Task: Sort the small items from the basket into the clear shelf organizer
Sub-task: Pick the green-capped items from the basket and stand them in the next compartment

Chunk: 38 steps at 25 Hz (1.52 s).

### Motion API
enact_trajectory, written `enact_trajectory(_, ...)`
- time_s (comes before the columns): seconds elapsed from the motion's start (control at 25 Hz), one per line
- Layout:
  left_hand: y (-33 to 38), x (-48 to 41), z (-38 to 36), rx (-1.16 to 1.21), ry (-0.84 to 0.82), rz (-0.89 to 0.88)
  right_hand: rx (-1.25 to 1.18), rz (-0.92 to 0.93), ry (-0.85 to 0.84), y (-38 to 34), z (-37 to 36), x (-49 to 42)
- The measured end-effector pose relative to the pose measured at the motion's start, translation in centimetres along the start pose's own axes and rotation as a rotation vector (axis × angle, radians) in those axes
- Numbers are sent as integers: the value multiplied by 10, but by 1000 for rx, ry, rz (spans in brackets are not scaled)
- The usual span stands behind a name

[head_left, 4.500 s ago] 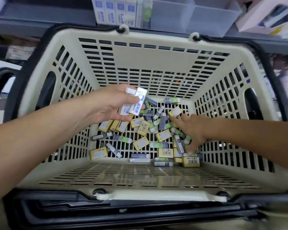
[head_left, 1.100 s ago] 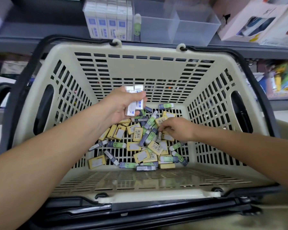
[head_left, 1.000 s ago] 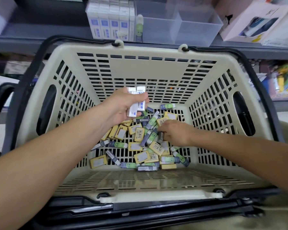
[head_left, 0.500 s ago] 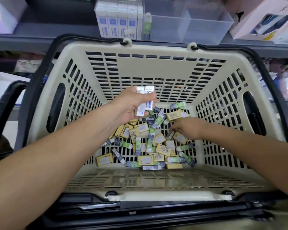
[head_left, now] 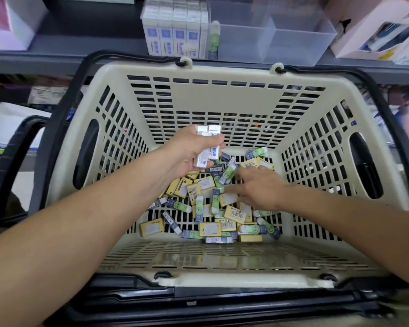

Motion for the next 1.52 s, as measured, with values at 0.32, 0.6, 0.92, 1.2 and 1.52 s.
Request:
enact_trajectory(0.32,4,6,-3,-28,-5,0,-1067,-210,643,36,114,13)
enact_trajectory(0.6,74,21,13,-14,-17,-245,-1452,-121,720,54,180,16)
enact_trajectory(0.92,92,21,29,330,-65,-216,-1717,20,659,57,215,13)
enact_trajectory(1.2,112,23,45,308,40,-346,-1664,-87,674,63,216,11)
enact_trajectory(1.52,164,27,73,199,155,-508,-1639,-71,775,77,261,-1)
Point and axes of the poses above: each hand's wrist, its own x-axis away from the middle knuckle, its own z-axis out of the back of the hand, y = z × x, the point moved 10 cm from there along -x, towards the middle knuckle, and after that the axes turned 7 degrees about -x, right-handed, at the moved point
